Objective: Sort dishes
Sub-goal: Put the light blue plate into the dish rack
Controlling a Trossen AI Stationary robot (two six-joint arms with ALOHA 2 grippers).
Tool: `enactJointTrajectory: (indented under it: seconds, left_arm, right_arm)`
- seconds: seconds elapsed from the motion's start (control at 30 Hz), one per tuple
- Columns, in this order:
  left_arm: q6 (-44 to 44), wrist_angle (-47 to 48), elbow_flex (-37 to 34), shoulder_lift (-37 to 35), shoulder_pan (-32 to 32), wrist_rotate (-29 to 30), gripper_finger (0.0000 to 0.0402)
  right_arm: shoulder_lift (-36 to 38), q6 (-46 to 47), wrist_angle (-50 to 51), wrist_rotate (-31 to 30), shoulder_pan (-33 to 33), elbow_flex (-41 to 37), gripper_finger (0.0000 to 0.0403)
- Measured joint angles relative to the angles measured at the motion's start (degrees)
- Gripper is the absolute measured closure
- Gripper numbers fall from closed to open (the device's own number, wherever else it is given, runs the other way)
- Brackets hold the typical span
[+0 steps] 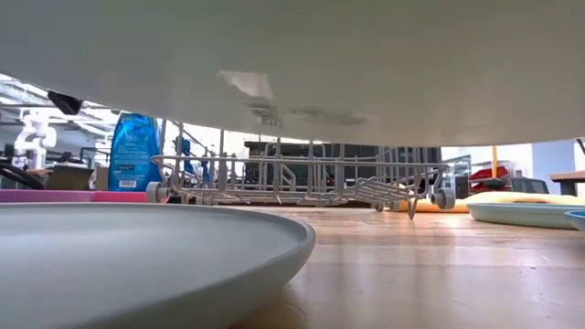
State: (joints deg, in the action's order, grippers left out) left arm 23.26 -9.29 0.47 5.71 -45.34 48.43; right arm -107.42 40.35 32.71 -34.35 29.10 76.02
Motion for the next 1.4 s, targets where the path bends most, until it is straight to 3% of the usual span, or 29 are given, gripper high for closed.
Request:
enactJointTrajectory:
  seconds: [0.17, 0.43, 0.83, 1.1, 1.2, 1.4]
  left_arm:
    - [4.7, 0.0, 0.0, 2.6, 0.0, -3.3, 0.0347]
    - [4.9, -0.2, 0.0, 7.0, 0.0, -3.2, 0.0347]
    - [4.9, -0.6, 0.0, 7.3, 0.0, -3.0, 0.0346]
    - [6.4, -0.9, 0.0, 7.9, 0.0, -2.8, 0.0346]
    - [6.5, -0.8, 0.0, 9.6, 0.1, -2.7, 0.0346]
    - [7.9, -0.7, 0.0, 12.7, 0.1, -2.6, 0.0346]
  right_arm:
    - [0.1, -0.8, -0.2, -2.8, 0.0, 0.3, 0.0402]
    - [2.4, -4.4, -1.5, -6.5, 0.0, 0.3, 0.0402]
    - [6.9, -11.6, -5.7, -12.7, -0.4, 0.3, 0.0402]
    - [7.6, -13.0, -6.3, -12.0, -1.6, 0.3, 0.0402]
    - [7.6, -12.6, -6.1, -8.9, -1.7, 0.3, 0.0402]
    - [7.0, -6.2, -2.2, 10.0, -1.7, 0.3, 0.0402]
